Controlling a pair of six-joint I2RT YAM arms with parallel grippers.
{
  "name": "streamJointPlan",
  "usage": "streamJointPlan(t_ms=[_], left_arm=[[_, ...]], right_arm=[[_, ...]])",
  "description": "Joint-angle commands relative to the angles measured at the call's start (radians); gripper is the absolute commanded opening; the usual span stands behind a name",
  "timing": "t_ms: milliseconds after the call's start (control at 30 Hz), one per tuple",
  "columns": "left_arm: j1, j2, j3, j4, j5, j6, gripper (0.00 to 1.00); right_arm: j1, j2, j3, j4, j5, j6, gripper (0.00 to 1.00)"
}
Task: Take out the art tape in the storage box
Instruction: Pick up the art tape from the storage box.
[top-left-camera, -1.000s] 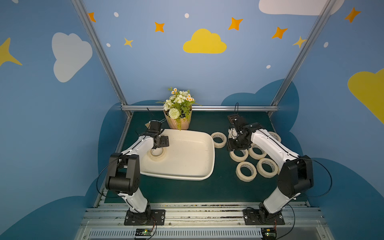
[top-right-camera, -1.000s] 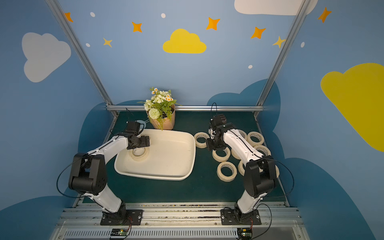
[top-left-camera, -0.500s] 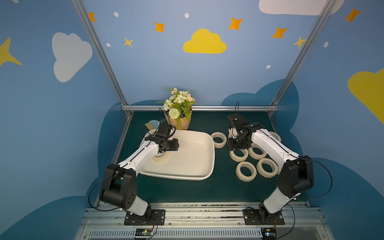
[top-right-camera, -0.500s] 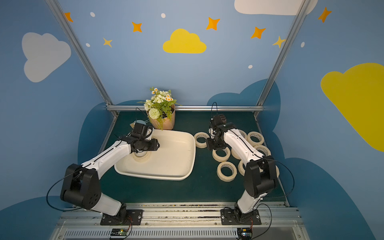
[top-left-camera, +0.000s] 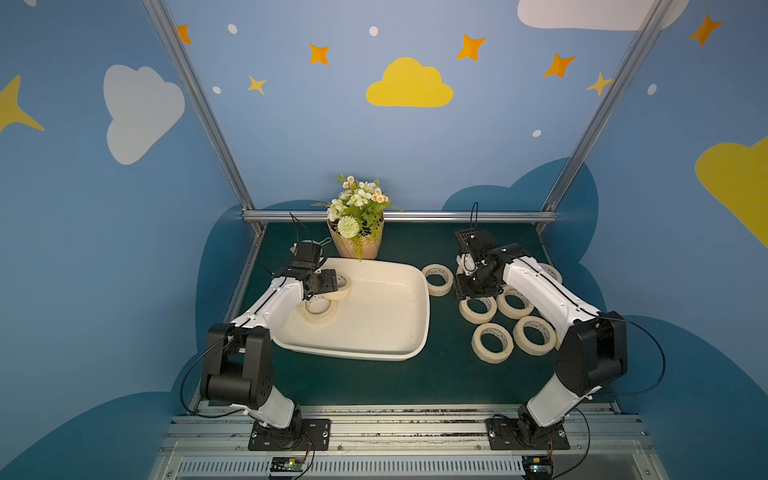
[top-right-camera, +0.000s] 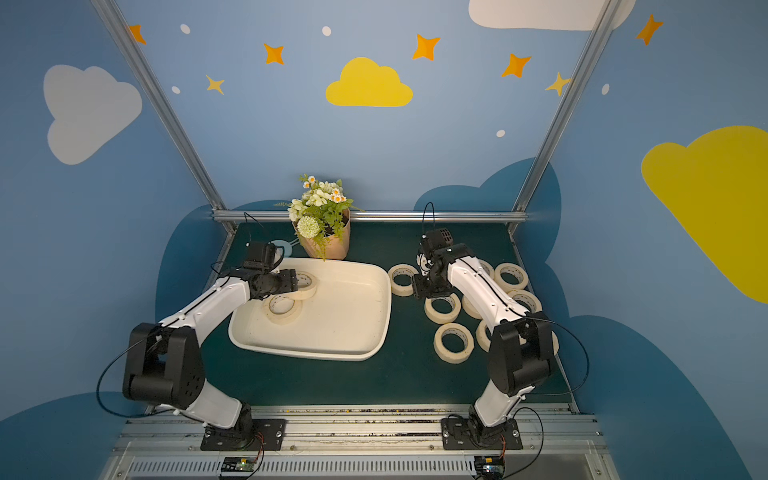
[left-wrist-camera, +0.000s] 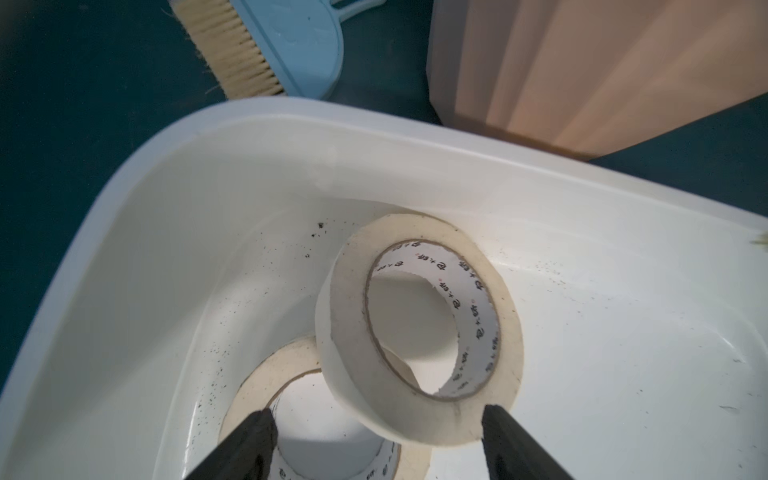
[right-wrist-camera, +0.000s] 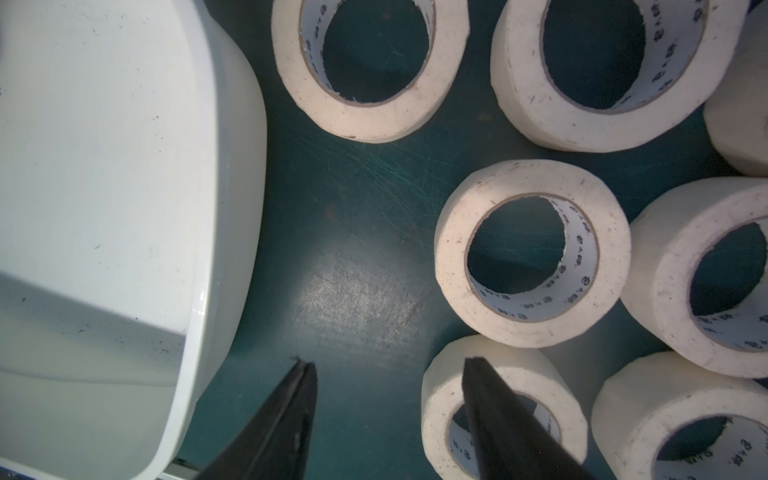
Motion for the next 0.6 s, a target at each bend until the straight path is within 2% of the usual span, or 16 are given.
streamJointPlan(t_ms=[0,100,167,233,300,367,500,567], left_arm=[[0.014,0.092,0.037,0.074,0.036,0.009,0.82],[0.011,0.152,0.068,0.051,0.03,0.01,0.83],[0.011,0.154,0.06,0.067,0.036,0.005,0.77],[0.008,0.147,0.064,0.057,0.034,0.008,0.63],[0.004,0.13,0.063,0.051,0.02,0.012,0.43],[-0.002,0.112,0.069,0.026,0.005,0.02,0.31],[-0.019,0.038,0.072,-0.003,0.001,0.03,0.19],[-0.043,-0.014,0.06,-0.006,0.035,0.026,0.17]], right_arm=[[0.013,-0.055,-0.007,-0.03,-0.026,-0.011,0.62],[0.022,-0.07,-0.025,-0.023,-0.036,-0.016,0.62],[0.028,-0.071,-0.034,-0.023,-0.038,-0.02,0.62],[0.037,-0.067,-0.037,-0.022,-0.038,-0.021,0.62],[0.046,-0.057,-0.035,-0.021,-0.037,-0.019,0.62],[0.06,-0.045,-0.023,-0.022,-0.036,-0.017,0.62],[0.089,-0.016,0.028,-0.027,-0.057,-0.006,0.62],[0.097,0.014,0.065,-0.019,-0.136,0.004,0.62]])
